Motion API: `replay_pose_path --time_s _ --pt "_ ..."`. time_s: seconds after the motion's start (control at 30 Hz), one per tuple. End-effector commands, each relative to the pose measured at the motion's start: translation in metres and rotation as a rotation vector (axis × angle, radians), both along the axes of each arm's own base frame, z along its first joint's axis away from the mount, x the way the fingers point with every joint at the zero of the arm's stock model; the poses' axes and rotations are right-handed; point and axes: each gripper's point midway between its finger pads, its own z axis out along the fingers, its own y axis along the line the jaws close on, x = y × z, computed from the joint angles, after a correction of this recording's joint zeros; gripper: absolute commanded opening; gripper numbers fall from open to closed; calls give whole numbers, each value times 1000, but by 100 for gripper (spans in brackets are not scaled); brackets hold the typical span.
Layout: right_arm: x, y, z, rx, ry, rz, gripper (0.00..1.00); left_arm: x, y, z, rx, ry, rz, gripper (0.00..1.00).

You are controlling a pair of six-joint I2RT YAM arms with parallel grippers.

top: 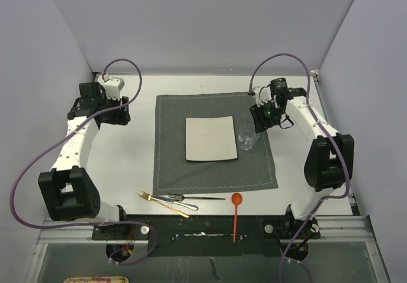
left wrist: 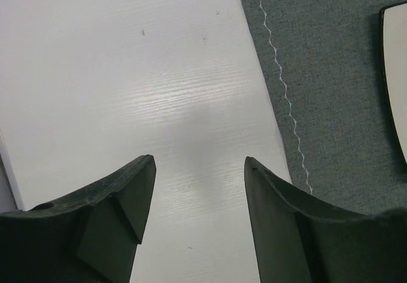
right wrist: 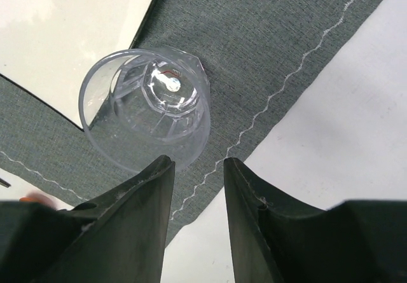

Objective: Set the dinner table for one person
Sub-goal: Adjust the cup on the napkin.

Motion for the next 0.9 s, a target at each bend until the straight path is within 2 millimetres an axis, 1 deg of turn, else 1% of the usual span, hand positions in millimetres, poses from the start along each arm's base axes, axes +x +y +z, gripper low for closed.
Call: replay_pose_path --time_s 0.0,0.13,0.43,0.67,0.87 --pt "14 -3 11 -22 -55 -17 38 10 0 22 -32 -131 28 56" --pt "12 -2 4 -15 -29 -16 38 4 2 19 -23 -137 39 56" --pt "14 5 -3 2 -2 -4 37 -7 5 16 2 -142 37 57" --pt "17 10 -13 -8 28 6 36 -11 4 8 -3 -139 35 57" --pt "19 10 -15 -21 32 8 35 -13 3 6 -5 -139 30 57"
